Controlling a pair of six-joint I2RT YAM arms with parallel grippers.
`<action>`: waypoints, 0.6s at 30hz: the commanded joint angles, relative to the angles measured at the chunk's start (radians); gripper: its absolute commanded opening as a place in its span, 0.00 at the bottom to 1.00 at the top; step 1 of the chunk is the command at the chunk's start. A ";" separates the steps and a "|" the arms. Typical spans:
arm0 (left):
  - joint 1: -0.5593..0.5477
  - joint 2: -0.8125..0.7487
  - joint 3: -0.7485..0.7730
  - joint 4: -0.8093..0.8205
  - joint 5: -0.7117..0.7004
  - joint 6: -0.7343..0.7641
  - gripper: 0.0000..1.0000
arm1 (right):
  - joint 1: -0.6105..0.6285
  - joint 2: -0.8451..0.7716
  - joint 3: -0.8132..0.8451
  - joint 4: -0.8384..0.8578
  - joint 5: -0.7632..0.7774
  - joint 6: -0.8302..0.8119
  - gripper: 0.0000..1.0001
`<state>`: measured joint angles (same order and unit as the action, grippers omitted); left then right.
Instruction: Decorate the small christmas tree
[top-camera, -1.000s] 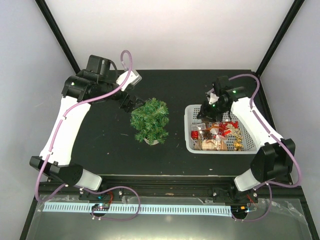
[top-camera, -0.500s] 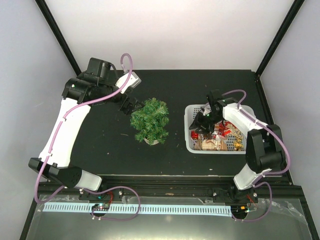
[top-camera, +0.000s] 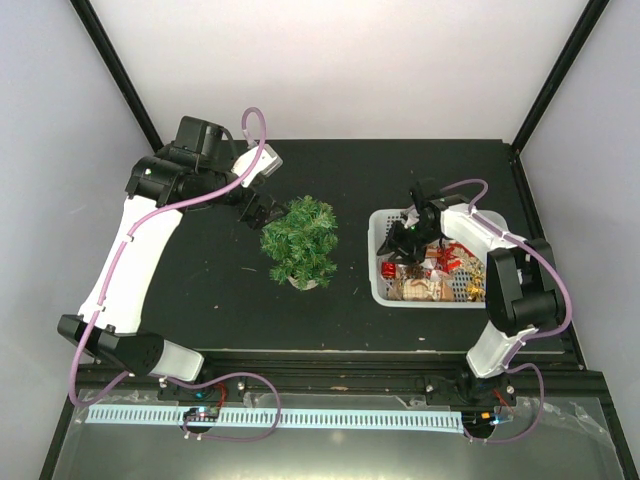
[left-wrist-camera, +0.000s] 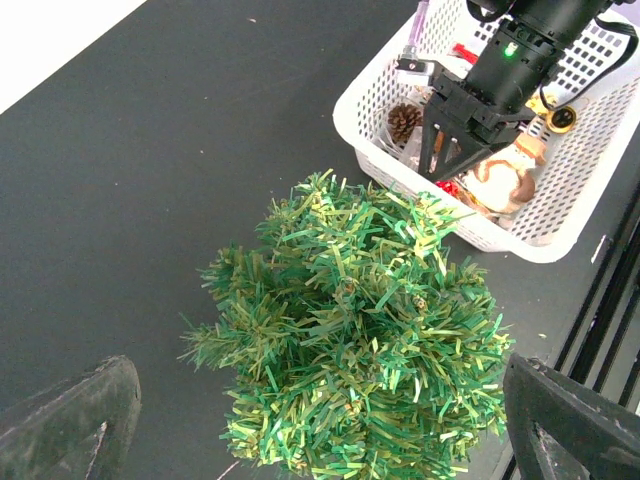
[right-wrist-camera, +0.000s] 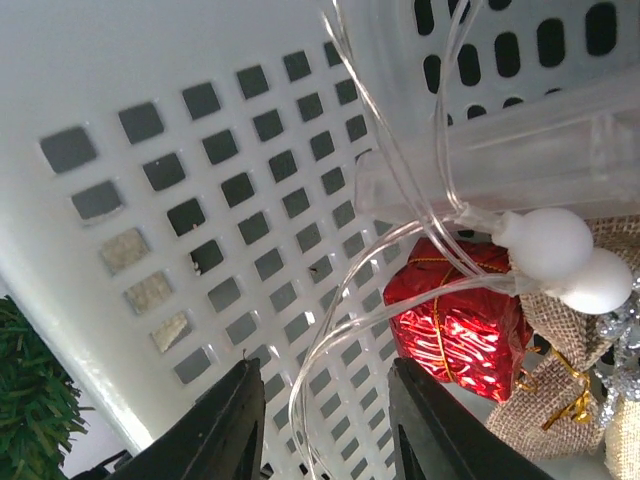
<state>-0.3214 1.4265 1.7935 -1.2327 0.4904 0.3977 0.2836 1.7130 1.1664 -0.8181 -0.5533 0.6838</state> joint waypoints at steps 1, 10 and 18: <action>-0.004 -0.010 0.001 0.019 -0.010 -0.022 0.99 | 0.000 0.013 0.005 0.037 0.031 0.039 0.37; -0.004 -0.007 0.004 0.020 -0.008 -0.026 0.99 | 0.000 0.059 0.036 0.033 0.049 0.047 0.38; -0.004 -0.005 0.003 0.025 -0.006 -0.032 0.99 | 0.000 0.055 0.040 0.033 0.077 0.056 0.17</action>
<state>-0.3214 1.4265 1.7908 -1.2255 0.4896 0.3824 0.2829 1.7744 1.1816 -0.7906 -0.5030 0.7357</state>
